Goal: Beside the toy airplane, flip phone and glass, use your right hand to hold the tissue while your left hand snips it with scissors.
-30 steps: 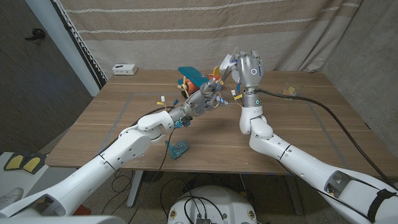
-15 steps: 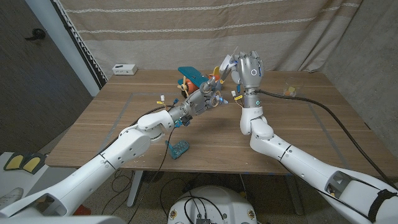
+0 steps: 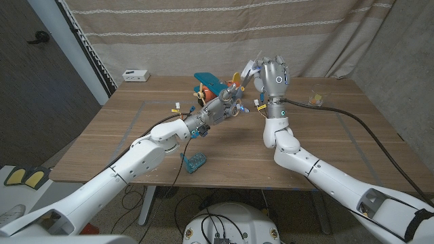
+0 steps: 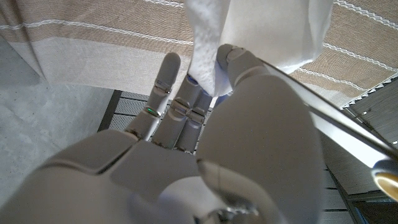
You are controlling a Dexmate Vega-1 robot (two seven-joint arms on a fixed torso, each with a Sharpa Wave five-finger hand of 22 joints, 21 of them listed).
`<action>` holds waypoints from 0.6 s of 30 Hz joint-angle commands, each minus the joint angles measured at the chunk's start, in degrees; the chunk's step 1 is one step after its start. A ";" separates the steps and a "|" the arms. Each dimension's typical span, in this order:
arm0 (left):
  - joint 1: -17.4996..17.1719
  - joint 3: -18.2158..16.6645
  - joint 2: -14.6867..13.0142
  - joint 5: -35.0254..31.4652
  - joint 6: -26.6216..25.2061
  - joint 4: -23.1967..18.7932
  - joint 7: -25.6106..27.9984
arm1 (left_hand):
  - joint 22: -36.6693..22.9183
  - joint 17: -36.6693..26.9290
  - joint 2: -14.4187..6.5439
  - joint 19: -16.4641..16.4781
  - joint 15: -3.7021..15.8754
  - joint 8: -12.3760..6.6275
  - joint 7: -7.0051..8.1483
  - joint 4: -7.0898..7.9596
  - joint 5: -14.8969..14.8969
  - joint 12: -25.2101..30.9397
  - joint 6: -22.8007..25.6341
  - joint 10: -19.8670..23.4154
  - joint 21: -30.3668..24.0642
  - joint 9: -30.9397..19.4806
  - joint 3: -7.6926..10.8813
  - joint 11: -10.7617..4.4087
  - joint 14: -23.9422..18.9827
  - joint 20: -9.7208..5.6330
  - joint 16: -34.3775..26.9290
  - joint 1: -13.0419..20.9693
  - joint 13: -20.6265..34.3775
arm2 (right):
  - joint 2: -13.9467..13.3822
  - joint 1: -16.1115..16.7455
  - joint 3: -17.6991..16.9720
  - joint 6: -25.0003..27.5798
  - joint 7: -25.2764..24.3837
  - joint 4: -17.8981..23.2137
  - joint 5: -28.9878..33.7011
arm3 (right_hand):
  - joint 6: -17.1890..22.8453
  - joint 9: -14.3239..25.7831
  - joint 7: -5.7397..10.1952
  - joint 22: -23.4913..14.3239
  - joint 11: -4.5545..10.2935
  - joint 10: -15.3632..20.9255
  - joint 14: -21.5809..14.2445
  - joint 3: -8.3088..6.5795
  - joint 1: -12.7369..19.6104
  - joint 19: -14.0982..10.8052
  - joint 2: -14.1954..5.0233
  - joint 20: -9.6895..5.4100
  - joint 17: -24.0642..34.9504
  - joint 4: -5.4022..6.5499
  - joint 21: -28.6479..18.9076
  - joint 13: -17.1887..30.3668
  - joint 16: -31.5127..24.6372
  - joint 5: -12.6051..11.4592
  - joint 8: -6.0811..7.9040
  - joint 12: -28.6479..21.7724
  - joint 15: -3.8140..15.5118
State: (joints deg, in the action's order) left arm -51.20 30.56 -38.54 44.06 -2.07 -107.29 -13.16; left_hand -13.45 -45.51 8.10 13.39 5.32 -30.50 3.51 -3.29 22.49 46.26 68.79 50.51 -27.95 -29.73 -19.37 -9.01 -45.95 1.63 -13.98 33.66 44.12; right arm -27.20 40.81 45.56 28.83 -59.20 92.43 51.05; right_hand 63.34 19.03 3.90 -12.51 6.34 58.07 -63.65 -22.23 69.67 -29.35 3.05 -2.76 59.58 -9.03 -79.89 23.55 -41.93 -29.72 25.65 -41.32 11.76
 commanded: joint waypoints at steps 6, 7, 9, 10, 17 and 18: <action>-0.05 0.03 0.43 -0.10 0.56 0.70 0.00 | -0.19 -0.17 -0.02 0.30 7.20 0.23 -0.12 0.34 0.21 0.16 -0.20 2.68 0.13 0.00 -0.11 -3.16 0.25 0.11 0.19 0.39 6.40 | -0.29 1.15 -0.46 0.55 0.21 1.36 0.67 | -0.32 0.41 0.04 -0.13 0.50 6.23 -0.69 -0.93 0.33 0.07 0.27 -7.90 0.32 0.17 -0.78 9.55 0.42 -0.50 0.47 -0.90 1.61; -0.06 0.02 0.48 0.01 0.55 0.77 -0.03 | -0.19 -0.17 -0.02 0.30 7.20 0.25 -0.23 0.34 0.21 0.14 -0.18 2.68 0.13 0.03 -0.11 -3.15 0.25 0.12 0.19 0.40 6.37 | -0.29 1.19 -0.46 0.62 0.38 1.45 0.69 | -0.32 0.43 0.04 -0.10 0.50 6.16 -0.83 -0.99 0.33 0.11 0.28 -7.90 0.46 0.16 -0.75 9.40 0.30 -0.52 0.49 -0.77 1.61; 0.01 0.05 0.57 0.04 0.58 0.99 -0.15 | -0.19 -0.18 -0.04 0.31 7.20 0.26 -0.27 0.35 0.21 0.32 -0.09 2.85 0.13 0.09 -0.10 -3.16 0.27 0.08 0.20 0.41 6.55 | -0.33 1.18 -0.41 0.49 0.45 1.46 0.76 | -0.35 0.50 0.03 -0.12 0.58 6.27 -0.70 -1.07 0.29 0.15 0.37 -7.91 0.31 0.14 -0.87 9.53 0.51 -0.55 0.51 -0.84 1.61; 0.07 0.06 0.62 0.20 0.53 1.12 -0.30 | -0.19 -0.18 -0.05 0.30 7.20 0.21 -0.10 0.36 0.22 0.18 -0.10 2.70 0.14 0.00 -0.09 -3.16 0.28 0.09 0.21 0.41 6.41 | -0.34 1.22 -0.42 0.45 0.64 1.57 0.69 | -0.33 0.53 0.03 -0.13 0.40 6.25 -0.75 -1.16 0.30 0.15 0.35 -7.94 0.28 0.13 -0.94 9.62 0.54 -0.56 0.53 -0.86 1.62; 0.45 0.20 0.99 0.34 0.58 1.83 -0.75 | -0.20 -0.18 0.00 0.32 7.19 0.16 0.02 0.40 0.21 0.32 -0.13 2.89 0.18 -0.15 -0.10 -3.16 0.28 0.02 0.20 0.46 6.55 | -0.13 0.89 -0.29 -0.29 0.32 1.00 0.71 | -0.19 0.66 0.11 -0.12 0.68 6.36 -0.78 -1.45 0.23 0.28 0.46 -7.93 0.23 0.10 -1.14 9.41 0.70 -0.64 0.65 -0.65 1.62; 0.46 0.20 1.04 0.39 0.57 1.90 -0.78 | -0.20 -0.19 0.01 0.33 7.19 0.14 0.01 0.41 0.21 0.28 -0.22 2.82 0.19 -0.27 -0.10 -3.16 0.27 0.06 0.20 0.46 6.52 | -0.10 0.88 -0.30 -0.43 0.36 0.98 0.60 | -0.21 0.69 0.09 -0.16 0.76 6.43 -0.66 -1.50 0.21 0.25 0.48 -7.95 0.09 0.10 -1.28 9.58 0.87 -0.65 0.65 -0.74 1.62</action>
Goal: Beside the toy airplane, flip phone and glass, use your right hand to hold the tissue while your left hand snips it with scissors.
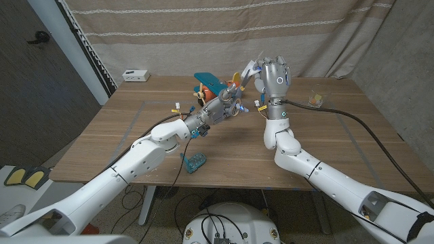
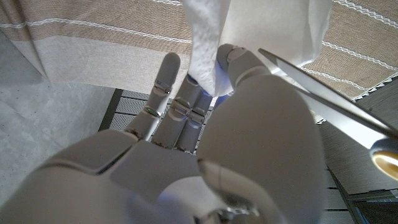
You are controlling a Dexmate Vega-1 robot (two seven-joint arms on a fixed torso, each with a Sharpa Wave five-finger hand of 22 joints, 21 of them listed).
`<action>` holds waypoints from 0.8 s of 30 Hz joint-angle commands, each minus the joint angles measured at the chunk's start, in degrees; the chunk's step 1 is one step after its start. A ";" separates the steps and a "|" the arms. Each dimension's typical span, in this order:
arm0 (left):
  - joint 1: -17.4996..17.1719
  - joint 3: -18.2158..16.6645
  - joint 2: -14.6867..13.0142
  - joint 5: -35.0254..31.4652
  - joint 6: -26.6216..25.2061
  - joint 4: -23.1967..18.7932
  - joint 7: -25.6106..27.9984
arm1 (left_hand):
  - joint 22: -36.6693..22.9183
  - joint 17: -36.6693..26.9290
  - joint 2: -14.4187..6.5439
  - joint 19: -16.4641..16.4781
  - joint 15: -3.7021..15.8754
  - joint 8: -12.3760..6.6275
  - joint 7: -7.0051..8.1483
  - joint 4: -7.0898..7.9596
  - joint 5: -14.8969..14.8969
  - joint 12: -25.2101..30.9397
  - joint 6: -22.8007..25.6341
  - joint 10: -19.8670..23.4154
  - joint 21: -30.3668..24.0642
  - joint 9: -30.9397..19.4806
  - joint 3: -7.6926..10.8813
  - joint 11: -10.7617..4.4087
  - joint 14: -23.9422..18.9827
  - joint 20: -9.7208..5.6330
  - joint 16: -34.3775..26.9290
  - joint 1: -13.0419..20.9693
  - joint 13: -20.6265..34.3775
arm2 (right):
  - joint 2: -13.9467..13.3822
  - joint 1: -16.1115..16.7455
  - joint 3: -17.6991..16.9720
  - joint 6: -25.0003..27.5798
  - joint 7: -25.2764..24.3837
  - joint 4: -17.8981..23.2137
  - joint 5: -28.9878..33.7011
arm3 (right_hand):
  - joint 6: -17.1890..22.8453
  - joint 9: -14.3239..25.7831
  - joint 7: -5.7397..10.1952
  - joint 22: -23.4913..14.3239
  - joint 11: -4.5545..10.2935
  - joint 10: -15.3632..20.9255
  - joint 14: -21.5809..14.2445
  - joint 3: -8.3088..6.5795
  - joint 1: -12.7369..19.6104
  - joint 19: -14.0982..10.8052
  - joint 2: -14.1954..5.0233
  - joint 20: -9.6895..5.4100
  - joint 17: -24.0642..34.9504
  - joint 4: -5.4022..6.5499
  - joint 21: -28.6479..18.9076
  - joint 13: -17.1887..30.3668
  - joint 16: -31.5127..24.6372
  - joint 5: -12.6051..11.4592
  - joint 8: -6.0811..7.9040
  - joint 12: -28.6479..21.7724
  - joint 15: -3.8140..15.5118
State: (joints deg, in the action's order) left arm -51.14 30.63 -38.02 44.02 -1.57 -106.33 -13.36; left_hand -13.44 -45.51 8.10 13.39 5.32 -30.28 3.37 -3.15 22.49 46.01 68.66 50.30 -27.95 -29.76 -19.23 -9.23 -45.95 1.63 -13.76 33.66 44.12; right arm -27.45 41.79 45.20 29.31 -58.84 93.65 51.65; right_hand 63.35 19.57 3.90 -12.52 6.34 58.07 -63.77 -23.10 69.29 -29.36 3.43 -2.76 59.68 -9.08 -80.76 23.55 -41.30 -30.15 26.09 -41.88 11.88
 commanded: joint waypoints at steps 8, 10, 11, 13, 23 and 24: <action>0.70 0.09 0.82 1.36 -0.49 1.48 -1.06 | -0.21 -0.20 0.01 0.32 7.20 -0.02 -0.05 0.33 0.22 0.54 -0.01 3.06 0.25 -0.16 -0.23 -2.94 0.25 -0.02 -0.03 0.52 6.51 | 0.53 -0.67 0.30 -1.30 0.04 -1.12 -0.02 | -0.37 0.32 0.11 -0.06 0.67 6.59 -0.89 -1.03 0.44 0.46 0.21 -7.94 0.22 0.15 -0.53 9.61 0.13 -0.32 0.23 -0.10 1.49; 0.83 0.12 0.84 1.39 -0.59 1.59 -1.18 | -0.21 -0.21 -0.01 0.34 7.21 -0.02 0.00 0.32 0.22 0.45 -0.03 2.96 0.26 -0.18 -0.21 -2.95 0.24 0.01 -0.04 0.58 6.44 | 0.66 -0.77 0.40 -1.47 0.10 -1.28 -0.14 | -0.32 0.34 0.13 -0.01 0.58 6.50 -0.90 -1.11 0.42 0.51 0.23 -7.93 0.25 0.15 -0.47 9.57 0.14 -0.34 0.26 -0.01 1.50; 0.90 0.15 0.86 1.41 -0.63 1.66 -1.28 | -0.21 -0.21 -0.02 0.36 7.21 -0.02 0.07 0.32 0.23 0.53 0.00 3.03 0.25 -0.16 -0.20 -2.95 0.24 0.00 -0.04 0.61 6.53 | 0.78 -0.78 0.38 -1.52 -0.01 -1.37 -0.23 | -0.36 0.36 0.12 -0.02 0.65 6.50 -1.00 -1.15 0.40 0.50 0.26 -7.93 0.37 0.15 -0.51 9.62 0.04 -0.34 0.25 -0.03 1.50; 1.01 0.17 0.90 1.50 -0.80 1.72 -1.31 | -0.22 -0.21 -0.06 0.34 7.22 0.00 0.15 0.31 0.24 0.45 -0.14 2.97 0.27 -0.23 -0.18 -2.95 0.21 0.01 -0.05 0.68 6.43 | 0.80 -0.83 0.44 -1.53 0.03 -1.41 -0.24 | -0.38 0.42 0.16 0.05 0.63 6.45 -0.71 -1.34 0.34 0.52 0.37 -7.93 0.23 0.13 -0.51 9.68 0.31 -0.38 0.27 0.03 1.50; 0.97 0.10 1.08 1.70 -1.03 1.87 -1.01 | -0.23 -0.24 -0.22 0.38 7.22 0.00 -0.08 0.24 0.31 0.51 0.12 3.07 0.31 -0.15 -0.07 -2.95 0.15 0.04 -0.08 1.13 6.48 | 0.56 -0.77 0.44 -1.50 0.26 -1.30 -0.35 | -0.35 0.61 0.12 0.07 0.68 6.45 -0.67 -1.80 0.15 0.54 0.48 -7.93 0.27 0.17 -0.82 9.81 0.47 -0.37 0.36 0.18 1.50; 0.95 0.09 1.12 1.74 -1.00 1.90 -1.01 | -0.23 -0.24 -0.24 0.43 7.22 -0.01 -0.03 0.25 0.31 0.43 0.13 3.00 0.30 -0.16 -0.06 -2.95 0.15 -0.06 -0.08 1.16 6.41 | 0.58 -0.79 0.45 -1.57 0.10 -1.38 -0.34 | -0.45 0.64 0.09 0.08 0.63 6.55 -0.78 -1.85 0.11 0.57 0.55 -7.93 0.36 0.16 -0.84 9.87 0.39 -0.37 0.33 0.13 1.51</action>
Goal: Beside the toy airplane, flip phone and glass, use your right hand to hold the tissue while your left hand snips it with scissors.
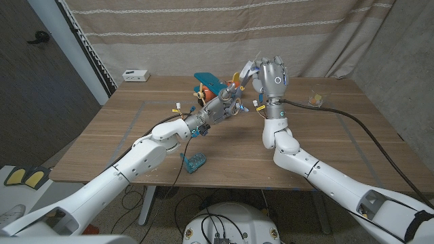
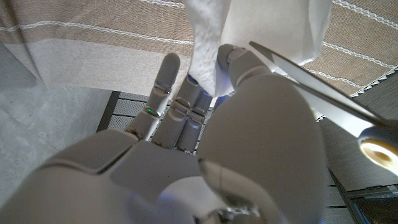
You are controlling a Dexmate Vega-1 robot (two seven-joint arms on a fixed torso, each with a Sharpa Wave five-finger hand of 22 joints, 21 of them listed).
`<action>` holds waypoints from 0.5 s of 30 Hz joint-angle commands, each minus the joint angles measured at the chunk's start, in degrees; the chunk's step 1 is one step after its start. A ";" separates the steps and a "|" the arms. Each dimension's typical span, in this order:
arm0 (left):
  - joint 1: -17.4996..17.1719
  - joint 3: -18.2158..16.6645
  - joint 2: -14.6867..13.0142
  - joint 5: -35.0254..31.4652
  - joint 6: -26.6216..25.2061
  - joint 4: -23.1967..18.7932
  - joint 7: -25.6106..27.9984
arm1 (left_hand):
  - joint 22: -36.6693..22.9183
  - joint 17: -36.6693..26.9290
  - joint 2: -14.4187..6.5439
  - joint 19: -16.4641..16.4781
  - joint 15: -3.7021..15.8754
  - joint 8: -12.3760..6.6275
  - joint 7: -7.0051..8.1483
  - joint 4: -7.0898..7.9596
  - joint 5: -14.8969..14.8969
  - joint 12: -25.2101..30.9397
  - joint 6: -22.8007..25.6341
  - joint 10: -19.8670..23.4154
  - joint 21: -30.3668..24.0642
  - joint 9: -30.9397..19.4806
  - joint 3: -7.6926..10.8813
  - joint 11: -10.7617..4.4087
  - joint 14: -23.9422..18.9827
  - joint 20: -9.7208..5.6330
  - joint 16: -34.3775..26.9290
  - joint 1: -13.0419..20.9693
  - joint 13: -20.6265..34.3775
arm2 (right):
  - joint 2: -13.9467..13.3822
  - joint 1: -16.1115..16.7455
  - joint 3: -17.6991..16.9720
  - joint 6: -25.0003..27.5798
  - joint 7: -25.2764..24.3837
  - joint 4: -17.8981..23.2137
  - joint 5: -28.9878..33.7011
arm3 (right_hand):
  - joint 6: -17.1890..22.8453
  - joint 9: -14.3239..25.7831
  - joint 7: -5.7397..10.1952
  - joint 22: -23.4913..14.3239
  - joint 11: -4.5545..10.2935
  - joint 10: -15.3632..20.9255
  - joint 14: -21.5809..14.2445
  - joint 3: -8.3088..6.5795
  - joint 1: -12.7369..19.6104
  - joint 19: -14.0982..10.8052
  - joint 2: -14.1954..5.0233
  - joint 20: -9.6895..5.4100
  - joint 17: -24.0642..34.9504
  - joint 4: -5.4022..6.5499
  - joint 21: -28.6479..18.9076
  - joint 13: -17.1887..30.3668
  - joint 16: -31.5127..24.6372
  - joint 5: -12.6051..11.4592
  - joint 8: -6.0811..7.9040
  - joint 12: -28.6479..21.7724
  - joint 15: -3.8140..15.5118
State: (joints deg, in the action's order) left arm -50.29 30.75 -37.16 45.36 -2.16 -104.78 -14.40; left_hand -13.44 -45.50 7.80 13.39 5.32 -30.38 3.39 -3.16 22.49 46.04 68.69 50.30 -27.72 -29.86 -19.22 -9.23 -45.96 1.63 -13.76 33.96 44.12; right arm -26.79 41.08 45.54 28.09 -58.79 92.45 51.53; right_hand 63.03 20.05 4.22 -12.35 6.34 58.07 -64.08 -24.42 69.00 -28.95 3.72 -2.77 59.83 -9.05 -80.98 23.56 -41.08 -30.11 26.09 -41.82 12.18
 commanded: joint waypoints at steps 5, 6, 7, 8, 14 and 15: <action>0.13 0.03 0.37 0.26 -0.33 0.44 0.10 | -0.24 -0.26 -0.03 0.51 7.21 0.14 0.09 0.30 0.34 0.62 -0.03 3.27 0.06 -0.13 -0.05 -2.95 0.14 -0.05 -0.08 0.91 6.62 | -0.17 -0.05 0.12 -0.70 -0.05 0.04 -0.25 | -0.11 0.23 -0.21 -0.10 0.56 6.53 -0.66 -0.67 0.37 0.19 0.36 -7.97 0.26 0.09 -0.77 9.75 0.13 -0.38 0.37 0.24 1.20; 0.13 0.03 0.40 0.32 -0.28 0.49 -0.02 | -0.25 -0.26 -0.06 0.53 7.21 0.20 0.04 0.32 0.34 0.60 0.04 3.21 0.06 0.01 -0.06 -2.95 0.14 -0.04 -0.08 0.92 6.61 | -0.22 -0.05 0.15 -0.66 -0.01 0.07 -0.15 | -0.08 0.25 -0.21 -0.07 0.57 6.53 -0.50 -0.76 0.34 0.21 0.34 -7.94 0.19 0.11 -0.74 9.80 0.25 -0.39 0.39 0.23 1.20; 0.11 0.03 0.43 0.24 -0.25 0.46 0.13 | -0.25 -0.27 -0.08 0.51 7.21 0.14 0.12 0.34 0.35 0.45 0.09 3.07 0.08 -0.06 -0.06 -2.95 0.14 -0.08 -0.09 0.92 6.48 | -0.27 -0.02 0.14 -0.67 0.08 0.14 -0.15 | -0.13 0.27 -0.21 -0.05 0.62 6.56 -0.33 -0.83 0.31 0.24 0.36 -7.93 0.01 0.11 -0.75 9.83 0.44 -0.39 0.37 0.24 1.20; 0.12 0.04 0.43 0.17 -0.24 0.47 0.16 | -0.25 -0.27 -0.09 0.53 7.21 0.14 0.09 0.35 0.35 0.45 0.05 3.06 0.08 -0.09 -0.06 -2.95 0.14 -0.08 -0.09 0.93 6.47 | -0.27 0.01 0.11 -0.76 0.05 0.17 -0.21 | -0.11 0.28 -0.16 -0.05 0.69 6.60 -0.37 -0.84 0.32 0.23 0.37 -7.95 0.03 0.10 -0.77 9.86 0.42 -0.39 0.39 0.22 1.21; 0.11 0.11 0.48 0.16 -0.29 0.41 0.17 | -0.26 -0.27 -0.11 0.49 7.21 0.15 0.12 0.39 0.36 0.43 -0.02 3.08 0.12 -0.16 -0.08 -2.94 0.11 -0.04 -0.09 0.98 6.43 | -0.31 0.13 -0.02 -0.74 0.04 0.27 -0.20 | -0.17 0.43 -0.12 -0.07 0.63 6.51 -0.39 -1.15 0.19 0.33 0.47 -7.95 0.09 0.10 -1.03 9.95 0.48 -0.33 0.42 0.37 1.20; 0.12 0.11 0.51 0.28 -0.32 0.43 0.07 | -0.26 -0.27 -0.11 0.50 7.21 0.18 0.06 0.40 0.37 0.40 0.06 3.07 0.12 -0.07 -0.08 -2.94 0.12 -0.09 -0.09 0.99 6.39 | -0.35 0.15 -0.03 -0.73 0.08 0.35 -0.17 | -0.11 0.47 -0.14 -0.05 0.71 6.50 -0.74 -1.25 0.15 0.37 0.49 -7.94 0.41 0.11 -1.04 10.09 0.16 -0.33 0.46 0.35 1.19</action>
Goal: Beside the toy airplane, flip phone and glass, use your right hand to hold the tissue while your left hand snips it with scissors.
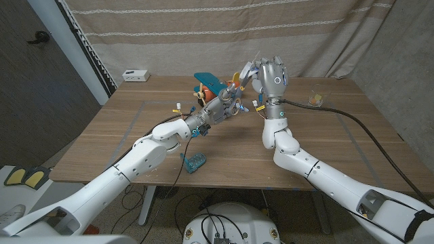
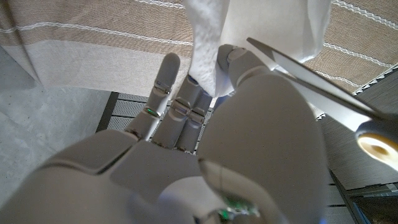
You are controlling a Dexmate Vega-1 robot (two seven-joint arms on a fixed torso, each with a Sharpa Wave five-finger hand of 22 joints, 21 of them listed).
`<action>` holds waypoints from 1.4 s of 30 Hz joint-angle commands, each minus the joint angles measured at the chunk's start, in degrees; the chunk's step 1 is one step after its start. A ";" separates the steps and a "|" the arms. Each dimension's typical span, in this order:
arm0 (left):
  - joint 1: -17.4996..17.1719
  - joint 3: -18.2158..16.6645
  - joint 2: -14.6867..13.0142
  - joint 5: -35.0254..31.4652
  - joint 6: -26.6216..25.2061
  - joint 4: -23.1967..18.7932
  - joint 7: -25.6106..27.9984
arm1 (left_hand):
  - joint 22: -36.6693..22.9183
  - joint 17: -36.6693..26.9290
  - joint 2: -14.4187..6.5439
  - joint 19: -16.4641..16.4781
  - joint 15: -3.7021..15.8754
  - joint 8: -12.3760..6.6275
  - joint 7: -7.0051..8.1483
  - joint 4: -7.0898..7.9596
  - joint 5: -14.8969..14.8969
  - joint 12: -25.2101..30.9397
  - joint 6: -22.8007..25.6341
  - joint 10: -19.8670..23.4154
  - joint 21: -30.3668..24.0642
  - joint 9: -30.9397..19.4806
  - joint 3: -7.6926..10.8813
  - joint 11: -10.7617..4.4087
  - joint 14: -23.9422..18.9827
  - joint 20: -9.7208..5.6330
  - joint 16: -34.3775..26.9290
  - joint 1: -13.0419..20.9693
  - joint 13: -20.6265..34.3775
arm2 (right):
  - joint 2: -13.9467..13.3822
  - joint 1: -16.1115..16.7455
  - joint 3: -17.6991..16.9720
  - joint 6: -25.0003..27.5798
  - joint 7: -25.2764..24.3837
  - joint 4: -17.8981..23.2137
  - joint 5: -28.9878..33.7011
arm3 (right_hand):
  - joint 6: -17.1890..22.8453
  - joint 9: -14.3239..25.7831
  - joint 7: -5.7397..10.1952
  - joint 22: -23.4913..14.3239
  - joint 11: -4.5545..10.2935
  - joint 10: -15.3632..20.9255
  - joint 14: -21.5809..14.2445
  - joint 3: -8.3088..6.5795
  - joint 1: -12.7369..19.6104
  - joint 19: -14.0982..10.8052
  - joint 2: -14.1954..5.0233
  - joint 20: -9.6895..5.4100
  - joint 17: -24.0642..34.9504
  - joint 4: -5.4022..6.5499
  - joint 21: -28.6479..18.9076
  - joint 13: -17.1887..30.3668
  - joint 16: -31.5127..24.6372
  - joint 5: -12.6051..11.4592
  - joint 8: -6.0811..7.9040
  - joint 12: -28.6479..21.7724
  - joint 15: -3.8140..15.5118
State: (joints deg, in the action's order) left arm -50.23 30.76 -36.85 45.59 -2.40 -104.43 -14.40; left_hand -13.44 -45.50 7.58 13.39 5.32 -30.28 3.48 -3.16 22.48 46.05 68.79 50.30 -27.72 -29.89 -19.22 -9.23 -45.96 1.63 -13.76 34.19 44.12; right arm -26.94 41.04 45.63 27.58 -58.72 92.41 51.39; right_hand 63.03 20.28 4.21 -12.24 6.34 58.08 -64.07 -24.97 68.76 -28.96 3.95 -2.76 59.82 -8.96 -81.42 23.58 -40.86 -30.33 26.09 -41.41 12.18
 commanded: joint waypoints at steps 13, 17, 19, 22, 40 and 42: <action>-0.25 0.09 0.38 0.10 0.16 -0.01 0.32 | -0.29 -0.31 -0.65 0.63 7.29 -0.05 0.12 0.39 0.54 0.51 -0.10 3.44 0.12 -0.40 0.30 -2.97 -0.06 -0.22 -0.17 1.50 6.37 | -0.41 0.65 -0.44 -0.35 0.25 1.34 -0.01 | -0.17 0.46 -0.04 -0.18 0.75 6.67 -0.64 -1.11 0.21 0.53 0.33 -8.00 0.01 0.01 -1.04 10.06 0.34 -0.04 0.52 0.15 1.20; -0.27 0.13 0.53 0.17 0.36 0.14 0.15 | -0.34 -0.38 -2.43 0.70 7.36 -0.11 0.16 0.47 0.86 0.41 -0.23 3.59 0.09 -0.68 1.06 -3.00 -0.26 -0.20 -0.27 2.53 6.16 | -0.47 0.76 -0.53 -0.28 0.62 1.59 -0.04 | -0.18 0.53 -0.04 -0.16 0.74 6.76 -0.79 -1.23 0.16 0.53 0.36 -8.00 0.13 0.01 -1.11 10.37 0.23 -0.02 0.54 0.00 1.20; -0.29 0.17 0.55 0.17 0.31 0.14 0.19 | -0.37 -0.39 -3.37 0.68 7.36 -0.08 0.31 0.49 1.00 0.51 -0.08 3.86 0.09 -0.58 1.41 -2.99 -0.27 -0.33 -0.26 3.14 6.17 | -0.43 0.80 -0.61 -0.21 0.69 1.65 -0.06 | -0.23 0.56 -0.07 -0.13 0.73 6.75 -0.86 -1.31 0.14 0.56 0.36 -7.99 0.15 0.01 -1.10 10.25 0.19 -0.02 0.53 0.12 1.20; -0.34 0.13 0.55 0.13 0.36 0.11 0.30 | -0.39 -0.38 -3.90 0.73 7.35 -0.07 0.29 0.50 1.07 0.63 -0.06 4.04 0.07 -0.60 1.57 -2.98 -0.26 -0.44 -0.23 3.51 6.26 | -0.40 0.77 -0.64 -0.27 0.77 1.61 -0.08 | -0.20 0.59 -0.07 -0.09 0.82 6.76 -0.71 -1.39 0.09 0.55 0.40 -7.98 -0.01 0.01 -1.11 10.27 0.36 -0.03 0.55 0.15 1.20; -0.78 -0.20 1.10 0.20 1.24 0.40 1.02 | -0.53 -0.15 -8.70 1.38 7.51 -0.46 1.78 -1.00 1.73 0.86 -0.21 4.33 -0.27 -1.47 3.49 -3.01 -0.66 -0.67 -0.02 10.11 6.53 | -0.03 0.46 -0.71 -0.34 1.48 0.68 -0.94 | -0.21 0.90 -0.09 0.02 0.92 6.89 -1.33 -2.09 -0.11 0.42 0.66 -8.06 -0.23 -0.06 -1.48 10.38 0.34 0.11 0.64 0.44 1.20; -0.85 -0.25 1.26 0.47 1.29 0.56 0.99 | -0.60 -0.09 -10.39 1.32 7.52 -0.53 1.86 -1.13 1.82 0.94 -0.49 4.36 -0.32 -1.76 4.15 -3.00 -0.75 -0.60 0.05 11.36 6.70 | 0.04 0.38 -0.73 -0.36 1.49 0.53 -1.07 | -0.24 0.93 -0.08 0.03 0.91 6.95 -1.42 -2.13 -0.14 0.45 0.67 -8.05 -0.18 -0.05 -1.48 10.46 0.28 0.11 0.63 0.40 1.20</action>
State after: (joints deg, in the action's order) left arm -50.73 30.83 -36.10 45.70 -1.69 -104.22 -13.83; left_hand -13.72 -45.63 -1.10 14.23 5.35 -30.46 4.83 -4.16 23.95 46.29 68.24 50.62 -27.73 -31.22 -15.70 -8.90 -46.20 0.79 -13.76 43.62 44.14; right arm -27.07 41.69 44.94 27.31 -57.54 93.51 50.80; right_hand 63.04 20.88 4.21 -12.26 5.33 59.50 -64.82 -26.75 68.39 -28.55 4.94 -2.76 59.40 -9.08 -82.71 23.63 -40.42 -30.21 26.42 -40.50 12.30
